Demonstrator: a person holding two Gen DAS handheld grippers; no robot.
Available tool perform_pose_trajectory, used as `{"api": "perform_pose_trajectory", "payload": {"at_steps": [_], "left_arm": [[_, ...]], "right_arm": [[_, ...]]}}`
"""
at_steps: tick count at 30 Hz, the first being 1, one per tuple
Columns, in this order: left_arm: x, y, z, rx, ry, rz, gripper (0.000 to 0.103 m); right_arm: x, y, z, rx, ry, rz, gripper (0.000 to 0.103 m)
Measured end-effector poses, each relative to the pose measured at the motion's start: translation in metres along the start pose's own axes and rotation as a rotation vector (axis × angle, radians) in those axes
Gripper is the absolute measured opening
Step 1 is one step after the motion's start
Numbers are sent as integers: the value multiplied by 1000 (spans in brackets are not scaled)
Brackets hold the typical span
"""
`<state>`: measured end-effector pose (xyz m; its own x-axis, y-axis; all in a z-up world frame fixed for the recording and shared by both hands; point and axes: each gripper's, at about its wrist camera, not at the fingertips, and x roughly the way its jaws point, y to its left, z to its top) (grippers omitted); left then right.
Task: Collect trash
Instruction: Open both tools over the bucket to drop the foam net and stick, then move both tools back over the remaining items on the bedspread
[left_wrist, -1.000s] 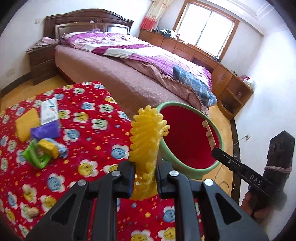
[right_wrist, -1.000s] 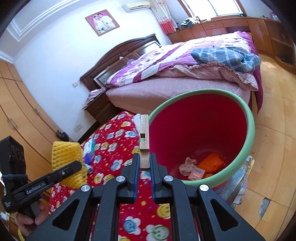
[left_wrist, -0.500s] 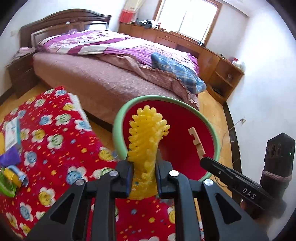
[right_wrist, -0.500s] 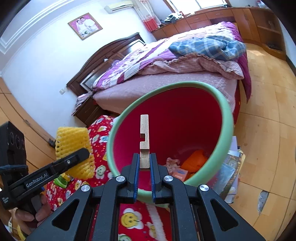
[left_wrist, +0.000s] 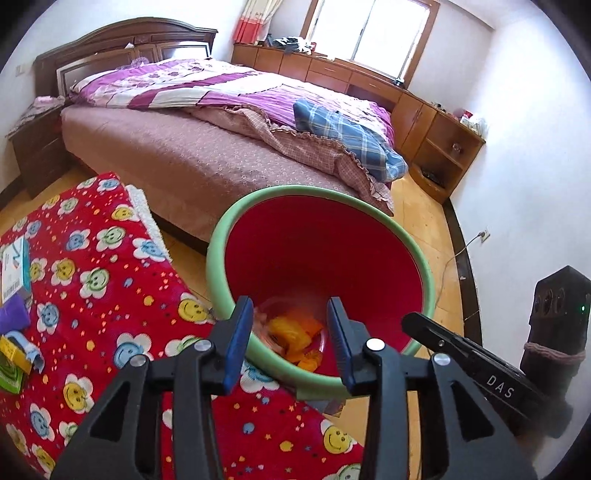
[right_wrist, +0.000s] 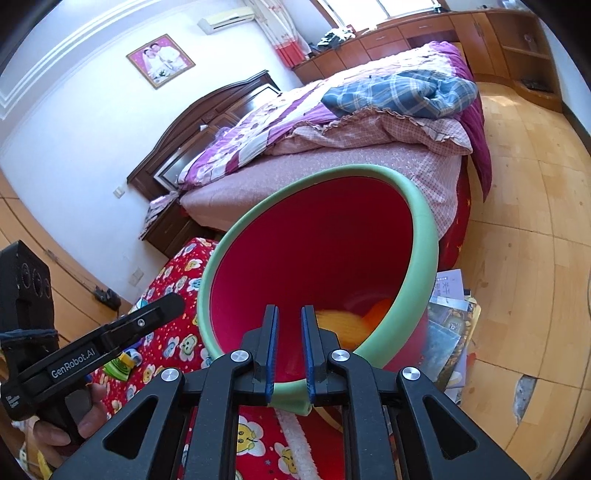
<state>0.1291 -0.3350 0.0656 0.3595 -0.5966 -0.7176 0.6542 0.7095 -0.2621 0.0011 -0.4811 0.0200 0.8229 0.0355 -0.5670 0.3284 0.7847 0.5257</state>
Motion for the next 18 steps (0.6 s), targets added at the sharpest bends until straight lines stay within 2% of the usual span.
{"api": "perform_pose_trajectory", "payload": {"at_steps": [6, 18], "left_arm": [[-22, 18, -9, -49, -26, 21, 41], [-77, 74, -36, -156, -96, 131, 41]], "right_arm": [[-9, 9, -4, -17, -21, 11, 17], [-18, 41, -17, -60, -27, 42, 24]]}}
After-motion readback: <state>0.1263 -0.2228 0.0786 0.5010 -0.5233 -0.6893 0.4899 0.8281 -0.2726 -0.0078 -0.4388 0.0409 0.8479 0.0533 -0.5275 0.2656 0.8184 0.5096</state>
